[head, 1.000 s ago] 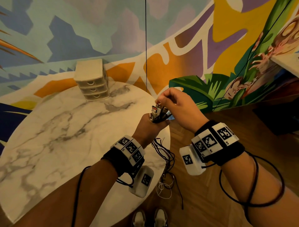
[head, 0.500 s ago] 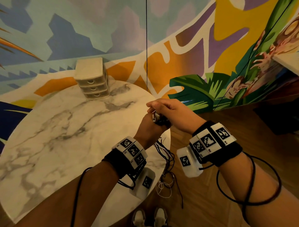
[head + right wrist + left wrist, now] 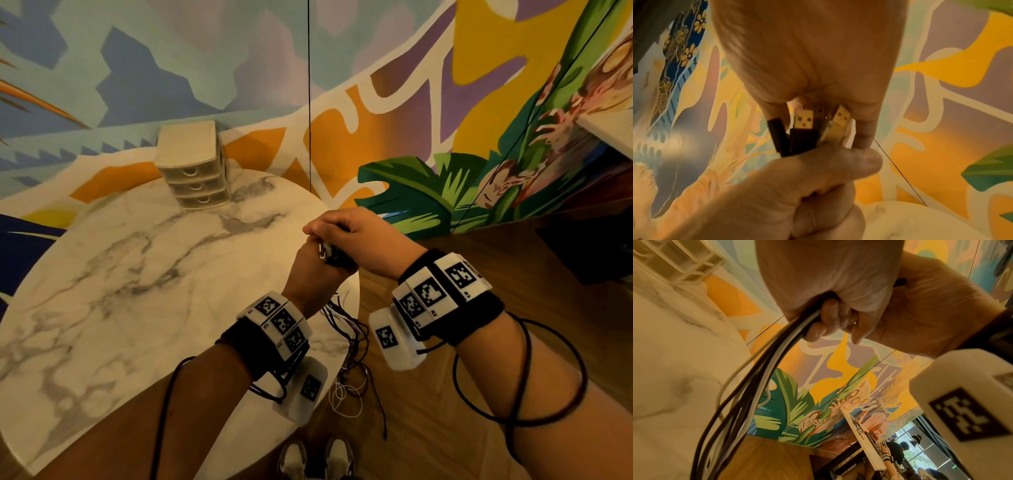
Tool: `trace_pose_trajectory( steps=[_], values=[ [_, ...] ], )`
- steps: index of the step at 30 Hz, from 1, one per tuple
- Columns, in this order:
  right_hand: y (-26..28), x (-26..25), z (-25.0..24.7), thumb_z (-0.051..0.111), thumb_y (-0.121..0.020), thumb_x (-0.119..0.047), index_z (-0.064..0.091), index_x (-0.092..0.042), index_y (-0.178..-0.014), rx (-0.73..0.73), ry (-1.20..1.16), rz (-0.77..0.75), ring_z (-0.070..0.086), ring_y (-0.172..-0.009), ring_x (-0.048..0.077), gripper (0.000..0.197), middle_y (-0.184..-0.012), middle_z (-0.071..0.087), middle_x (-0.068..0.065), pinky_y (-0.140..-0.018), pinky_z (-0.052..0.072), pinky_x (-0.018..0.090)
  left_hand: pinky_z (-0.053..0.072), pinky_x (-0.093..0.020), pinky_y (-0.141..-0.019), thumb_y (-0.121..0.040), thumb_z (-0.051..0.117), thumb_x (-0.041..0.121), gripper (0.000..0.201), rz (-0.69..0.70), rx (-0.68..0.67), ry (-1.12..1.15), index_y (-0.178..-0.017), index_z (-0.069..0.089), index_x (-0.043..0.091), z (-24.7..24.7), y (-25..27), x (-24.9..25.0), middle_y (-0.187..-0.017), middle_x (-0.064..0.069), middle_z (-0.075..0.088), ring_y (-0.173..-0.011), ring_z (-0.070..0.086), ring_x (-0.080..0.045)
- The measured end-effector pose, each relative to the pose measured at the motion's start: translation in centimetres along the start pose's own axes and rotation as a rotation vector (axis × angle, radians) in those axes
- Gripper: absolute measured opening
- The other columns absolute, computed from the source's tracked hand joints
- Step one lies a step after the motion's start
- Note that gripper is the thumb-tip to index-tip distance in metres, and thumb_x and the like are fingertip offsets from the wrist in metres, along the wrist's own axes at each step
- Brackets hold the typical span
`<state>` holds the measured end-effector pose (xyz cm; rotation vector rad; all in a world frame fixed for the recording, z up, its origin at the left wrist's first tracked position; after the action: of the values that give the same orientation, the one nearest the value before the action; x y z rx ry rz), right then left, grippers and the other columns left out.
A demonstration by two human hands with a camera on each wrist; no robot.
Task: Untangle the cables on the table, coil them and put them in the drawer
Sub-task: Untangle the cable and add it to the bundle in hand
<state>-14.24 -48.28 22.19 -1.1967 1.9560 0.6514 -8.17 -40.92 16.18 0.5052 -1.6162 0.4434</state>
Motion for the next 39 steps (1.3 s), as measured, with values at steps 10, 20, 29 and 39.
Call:
trace_pose_trajectory(
  steps=[10,20,29,39],
  values=[
    [0.0,-0.2,-1.7,0.067,-0.079,-0.039,0.068,-0.025,-0.085,0.018,0.401,-0.172,0.056,-0.085,0.009,0.015,-0.089,0.063,-0.008,-0.078,0.051,0.038,0.033,-0.005,-0.043,-0.085,0.059,-0.006,0.013,-0.076,-0.039,-0.047,-0.098,0.06,-0.009,0.2,0.1,1.5,-0.079,-0.028,0.059,-0.065,0.059,-0.014],
    [0.1,-0.1,-1.9,0.067,-0.085,-0.033,0.069,-0.017,-0.09,0.067,0.352,-0.208,0.058,-0.084,0.011,0.017,-0.089,0.066,-0.004,-0.079,0.05,0.038,0.033,-0.003,-0.043,-0.082,0.055,-0.017,0.011,-0.057,-0.053,-0.036,-0.088,0.053,-0.025,0.7,0.0,2.5,-0.057,-0.028,0.05,-0.042,0.051,-0.014],
    [0.6,0.1,-1.3,0.064,-0.088,-0.028,0.069,-0.02,-0.092,0.161,0.204,-0.179,0.06,-0.085,0.008,0.01,-0.091,0.068,-0.007,-0.081,0.05,0.037,0.036,-0.005,-0.044,-0.08,0.05,-0.019,0.015,-0.01,-0.045,0.016,-0.093,0.054,-0.012,0.9,-0.1,2.7,-0.091,-0.05,0.046,-0.082,0.043,-0.042],
    [0.5,0.2,-1.4,0.068,-0.082,-0.038,0.066,-0.024,-0.098,0.14,0.477,-0.221,0.048,-0.099,0.016,0.021,-0.103,0.059,-0.005,-0.083,0.045,0.041,0.033,-0.018,-0.039,-0.086,0.051,-0.009,0.015,0.009,-0.06,-0.132,-0.098,0.052,-0.018,1.2,0.0,2.0,-0.092,-0.044,0.049,-0.083,0.044,-0.038]
  ],
)
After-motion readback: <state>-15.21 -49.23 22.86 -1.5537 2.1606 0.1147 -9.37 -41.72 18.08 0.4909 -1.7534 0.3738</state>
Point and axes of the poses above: each hand's wrist, its own y-axis away from the middle knuckle, its own z-axis out of the palm, x = y × z, the point moved 2 cm from there along -y, towards the middle knuckle
